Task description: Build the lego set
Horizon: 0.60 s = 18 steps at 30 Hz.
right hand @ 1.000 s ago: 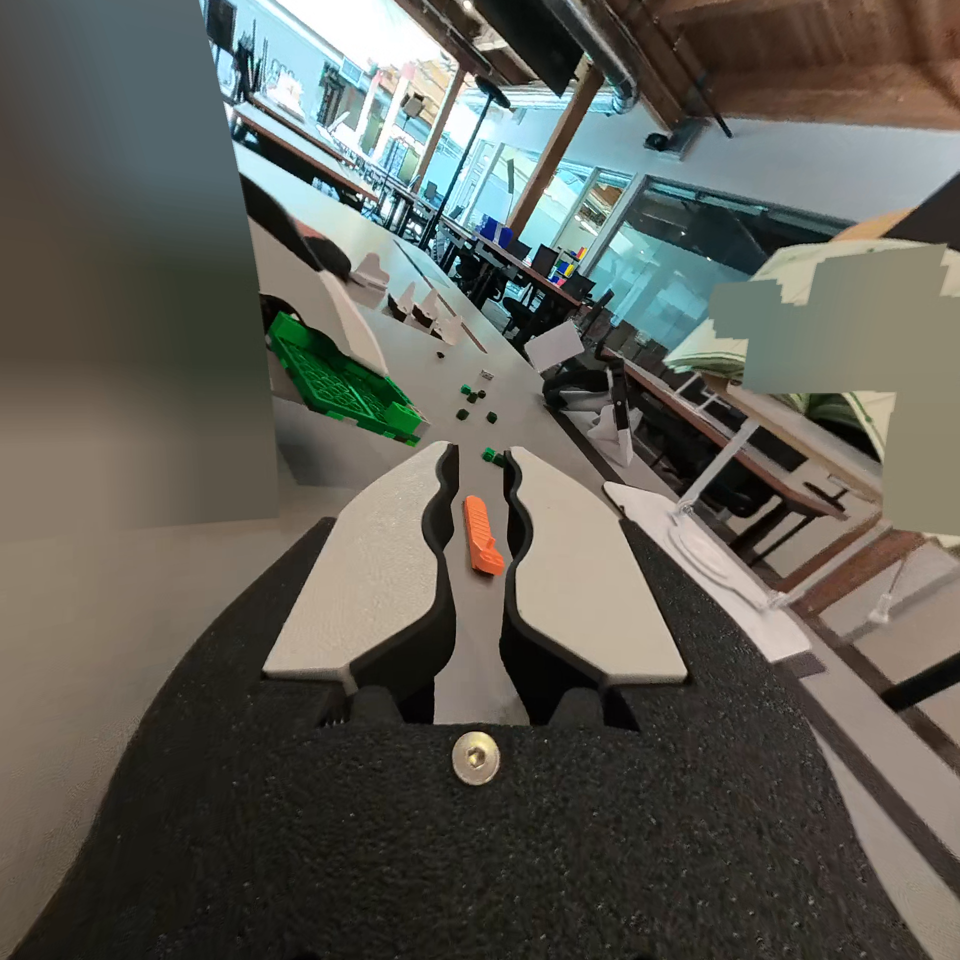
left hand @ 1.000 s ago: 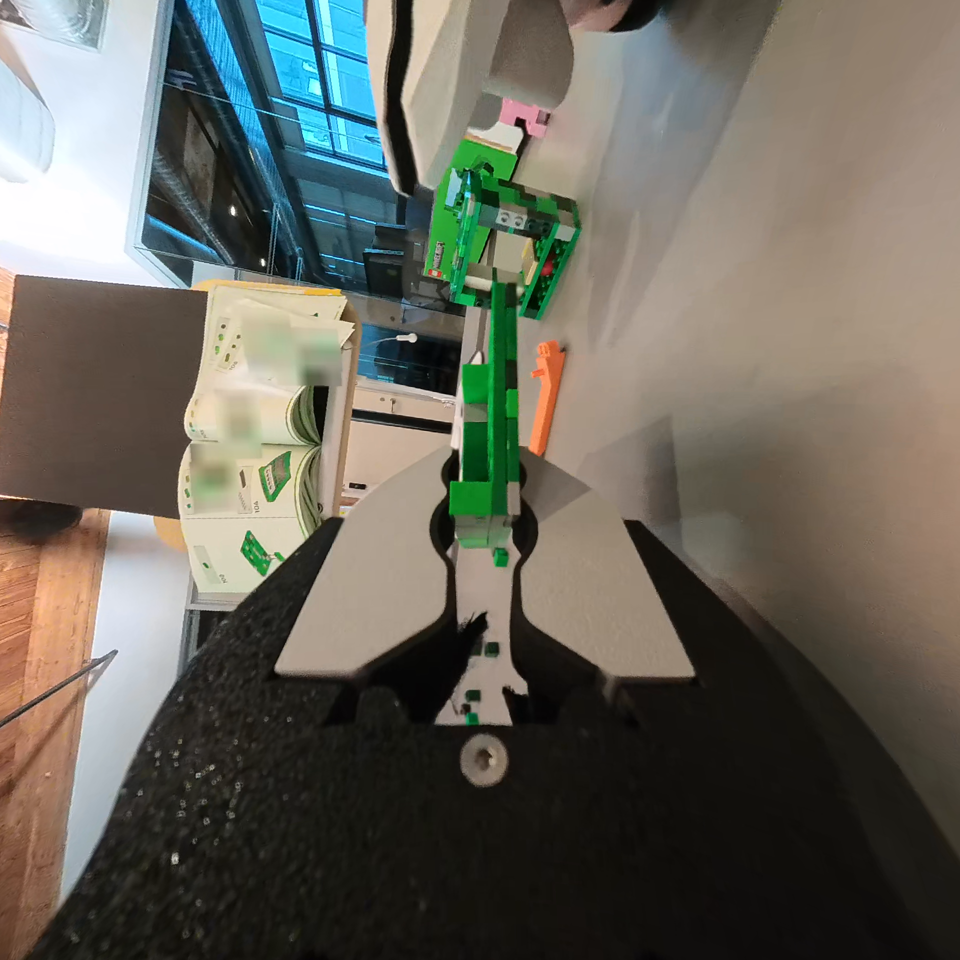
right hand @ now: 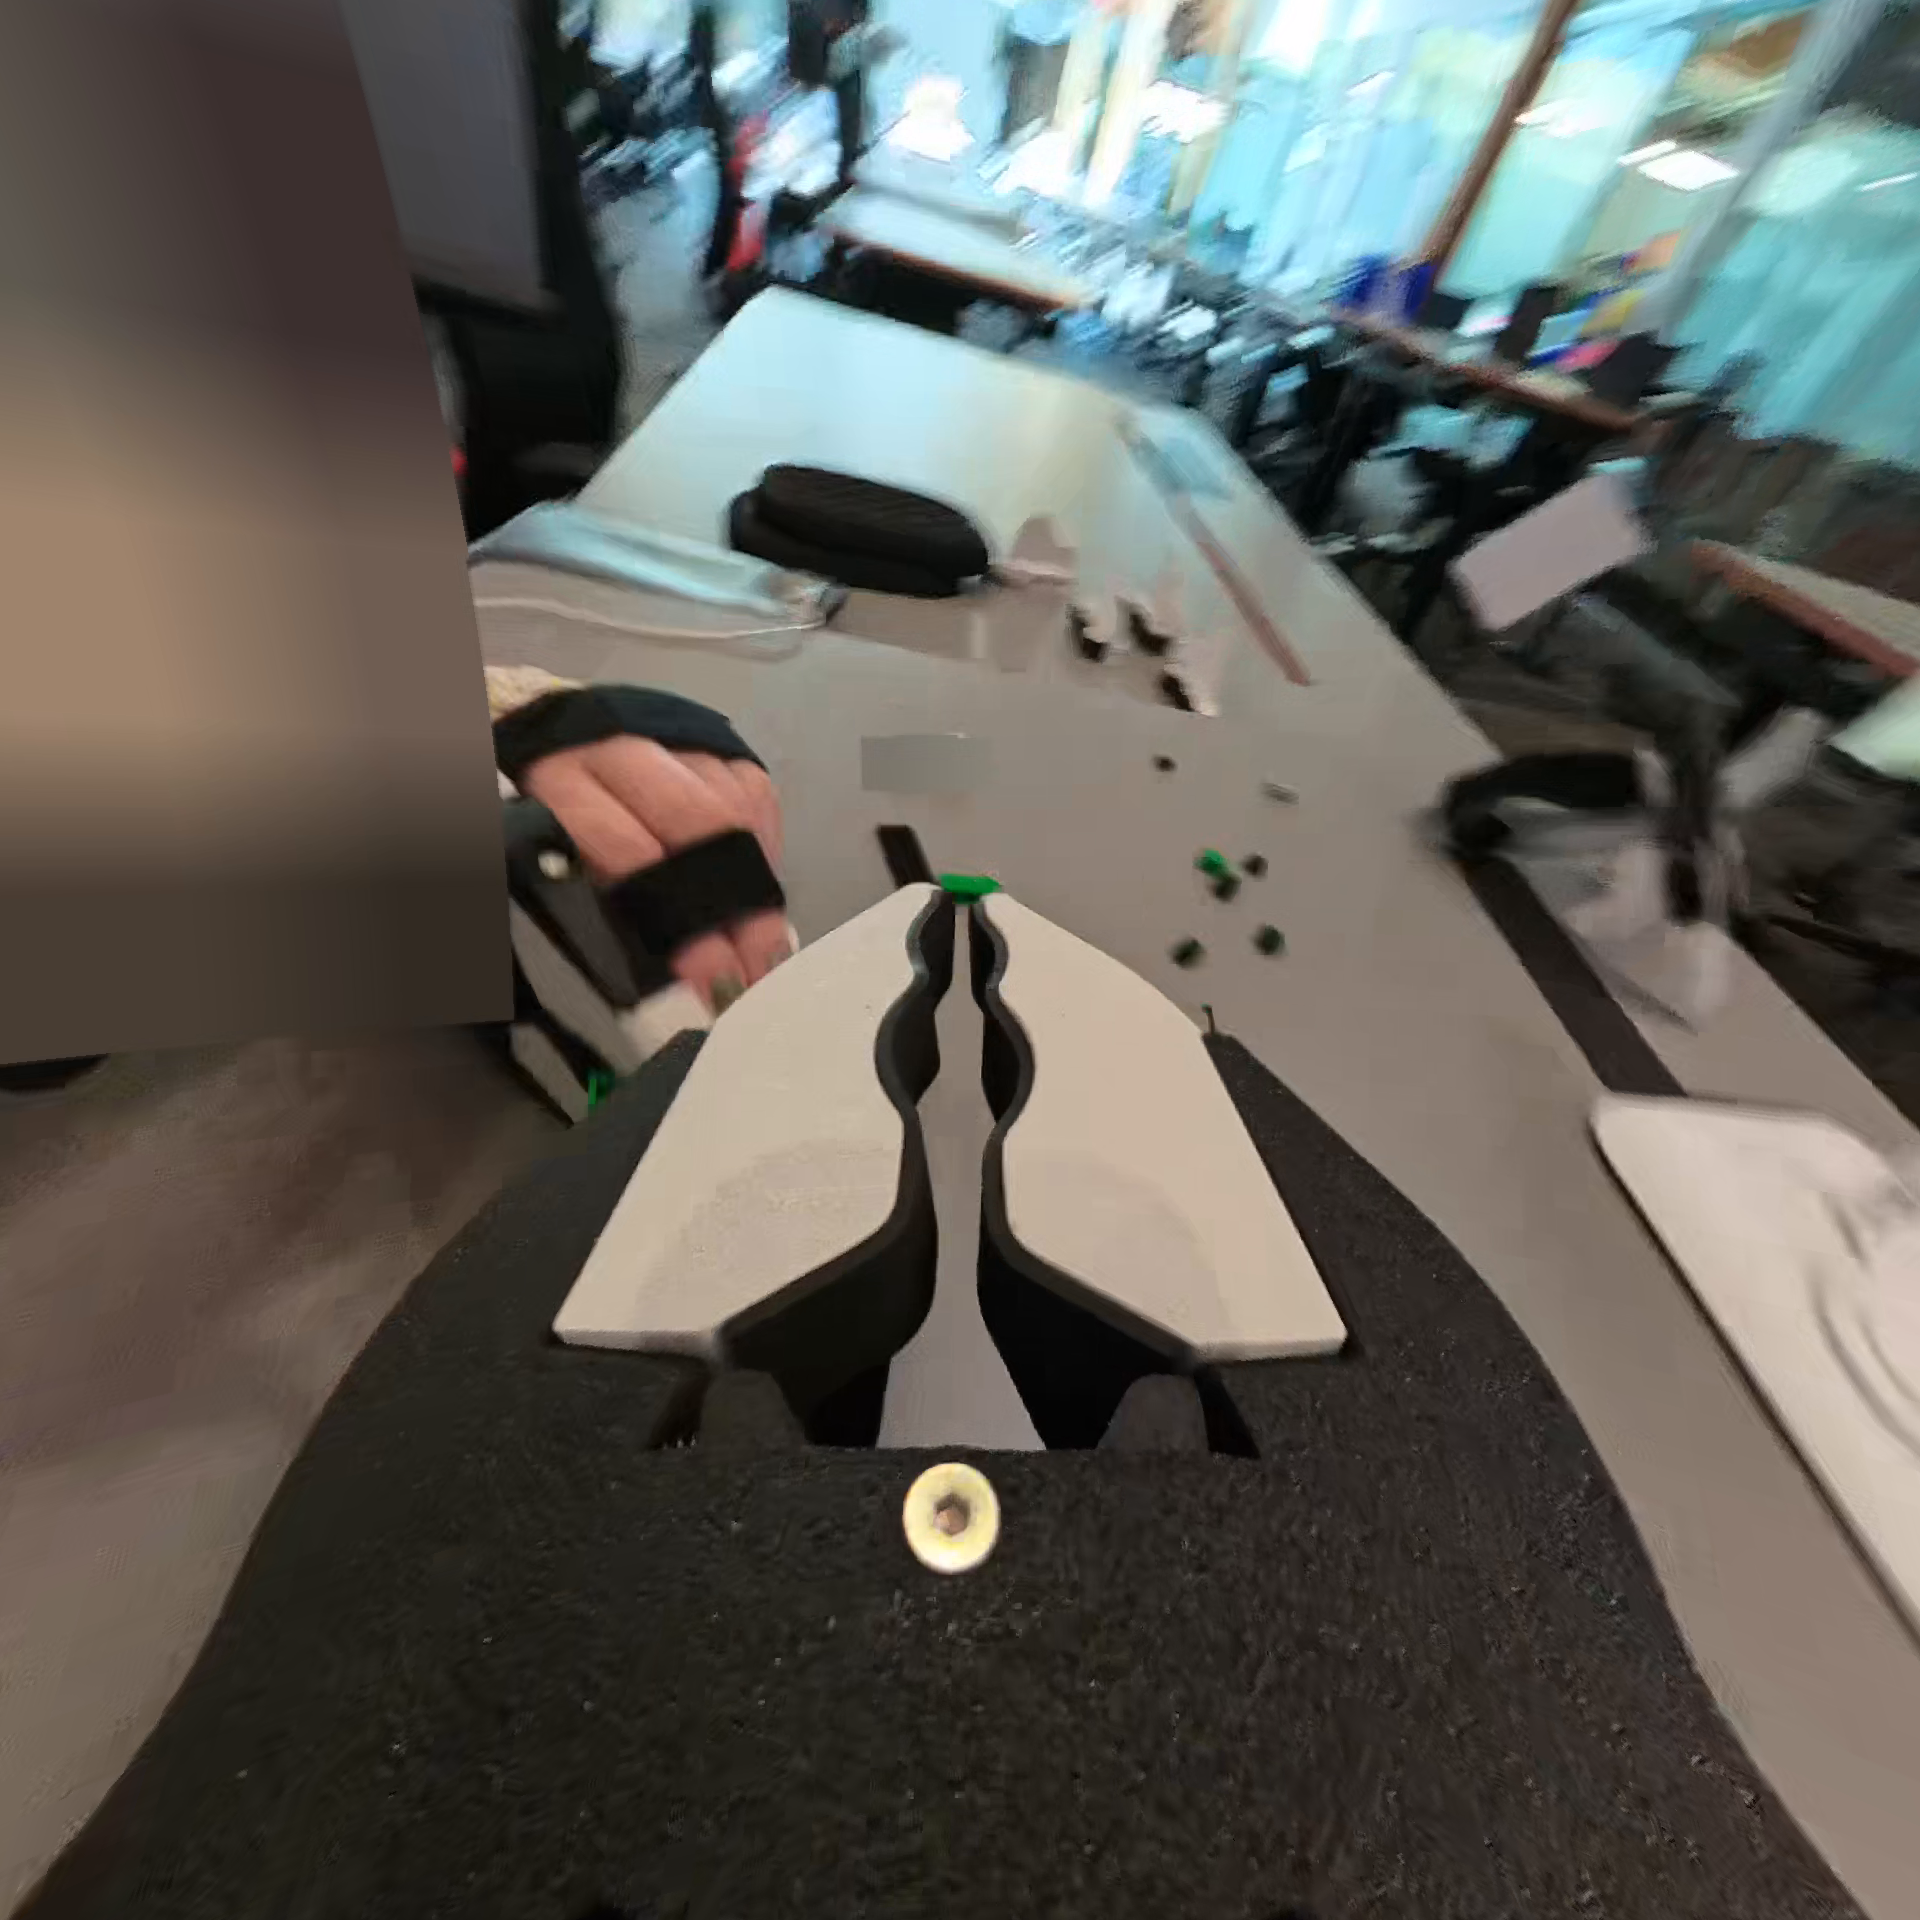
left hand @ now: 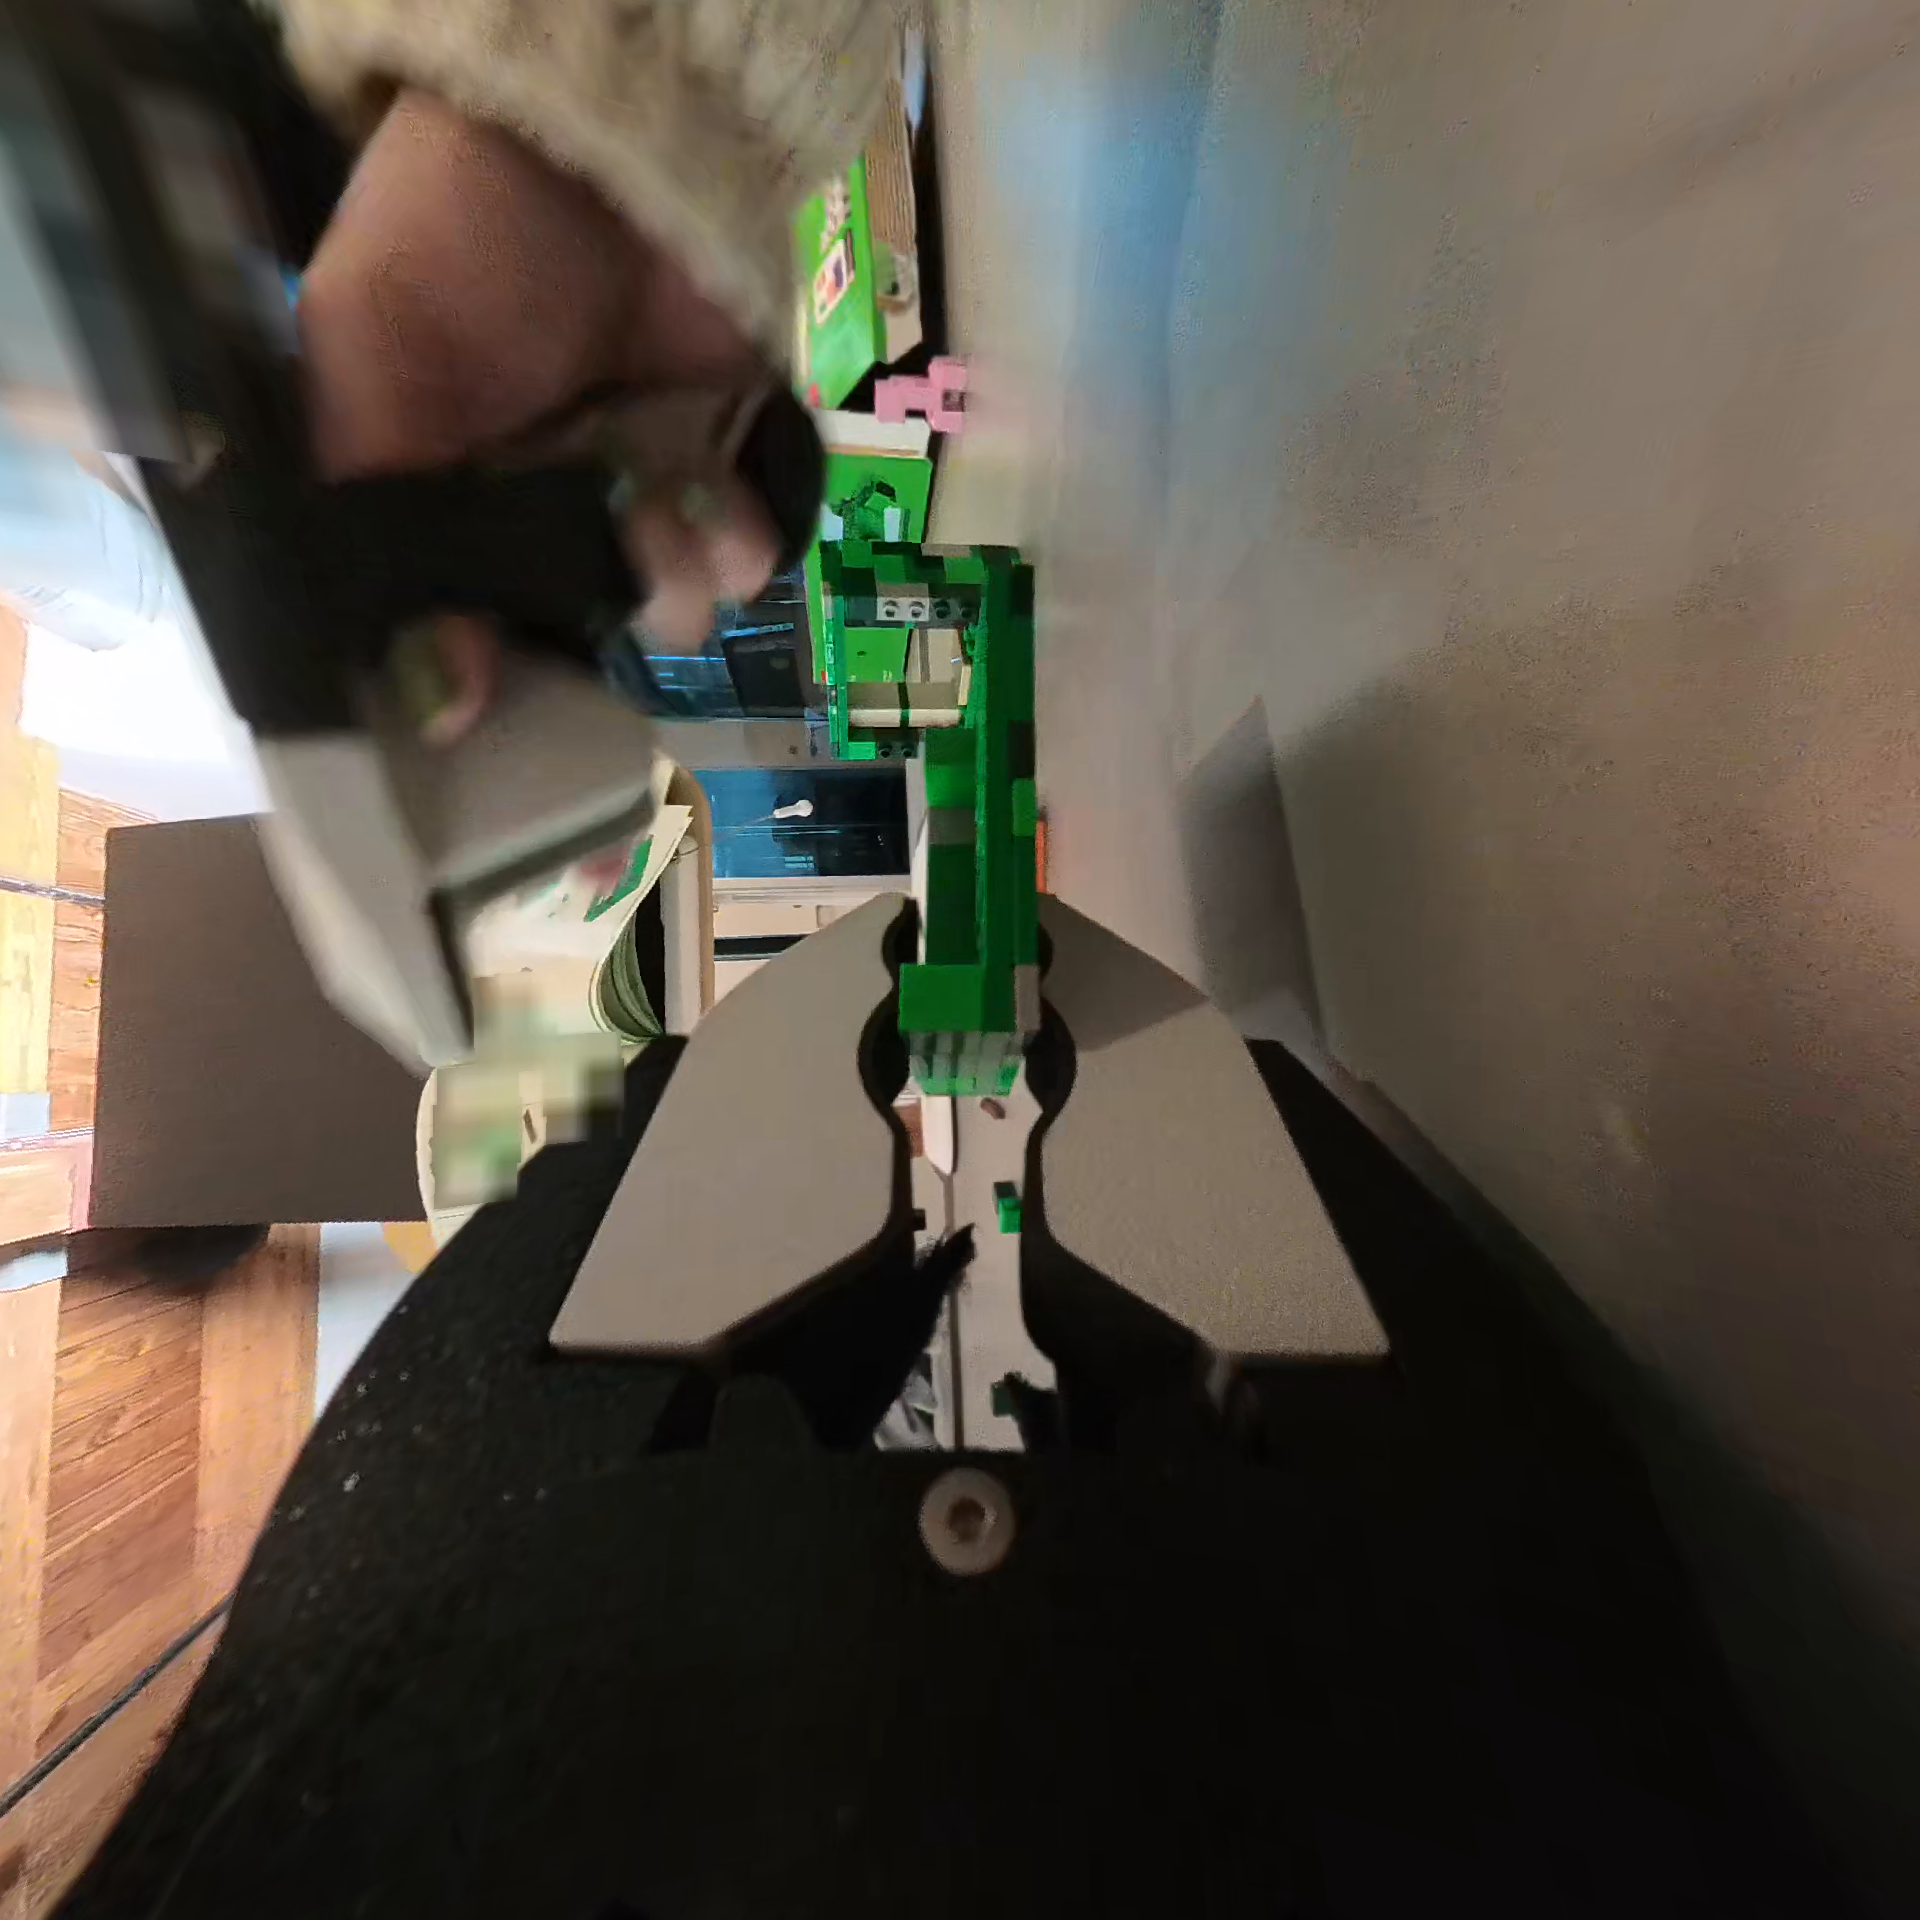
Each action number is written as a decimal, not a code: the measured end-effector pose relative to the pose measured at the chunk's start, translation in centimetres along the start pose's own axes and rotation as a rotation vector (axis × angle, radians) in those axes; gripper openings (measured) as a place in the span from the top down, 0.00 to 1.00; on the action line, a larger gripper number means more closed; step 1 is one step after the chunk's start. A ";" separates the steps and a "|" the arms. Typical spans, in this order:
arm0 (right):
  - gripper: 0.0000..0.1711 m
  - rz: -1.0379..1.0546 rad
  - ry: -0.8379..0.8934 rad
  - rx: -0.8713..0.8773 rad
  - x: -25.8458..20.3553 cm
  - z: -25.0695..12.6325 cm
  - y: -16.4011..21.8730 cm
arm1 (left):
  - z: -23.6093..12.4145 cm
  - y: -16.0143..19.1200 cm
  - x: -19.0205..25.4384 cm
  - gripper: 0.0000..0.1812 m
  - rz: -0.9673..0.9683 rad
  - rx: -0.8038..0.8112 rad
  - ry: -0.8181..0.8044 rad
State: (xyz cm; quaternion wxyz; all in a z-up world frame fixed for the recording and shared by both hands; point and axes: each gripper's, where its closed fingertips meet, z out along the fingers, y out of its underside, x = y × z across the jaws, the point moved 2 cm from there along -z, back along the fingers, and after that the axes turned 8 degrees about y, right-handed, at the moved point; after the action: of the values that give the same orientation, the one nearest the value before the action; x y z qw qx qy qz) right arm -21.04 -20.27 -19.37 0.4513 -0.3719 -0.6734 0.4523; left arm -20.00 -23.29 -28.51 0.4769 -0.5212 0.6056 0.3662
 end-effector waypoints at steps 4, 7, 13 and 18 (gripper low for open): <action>0.92 -0.326 -0.284 -0.275 0.4 8.0 -1.5 | 0.1 -0.1 0.1 0.91 -0.032 0.025 0.009; 0.91 -0.686 -0.525 -0.316 -0.7 12.1 0.9 | 0.0 0.2 -0.1 0.91 -0.058 0.027 0.007; 0.89 -0.995 -0.747 -0.399 -0.7 16.3 6.2 | 0.1 0.1 0.1 0.91 -0.076 0.041 0.024; 0.90 -0.738 -0.754 -0.409 -1.3 21.0 4.3 | 0.4 -0.2 0.2 0.91 -0.087 0.069 0.048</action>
State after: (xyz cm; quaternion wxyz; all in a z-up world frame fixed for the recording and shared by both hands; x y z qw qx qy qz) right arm -40.04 -25.80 -27.66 0.2264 -0.0042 -0.9473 0.2266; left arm -19.72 -23.07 -28.81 0.4954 -0.5390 0.6058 0.3114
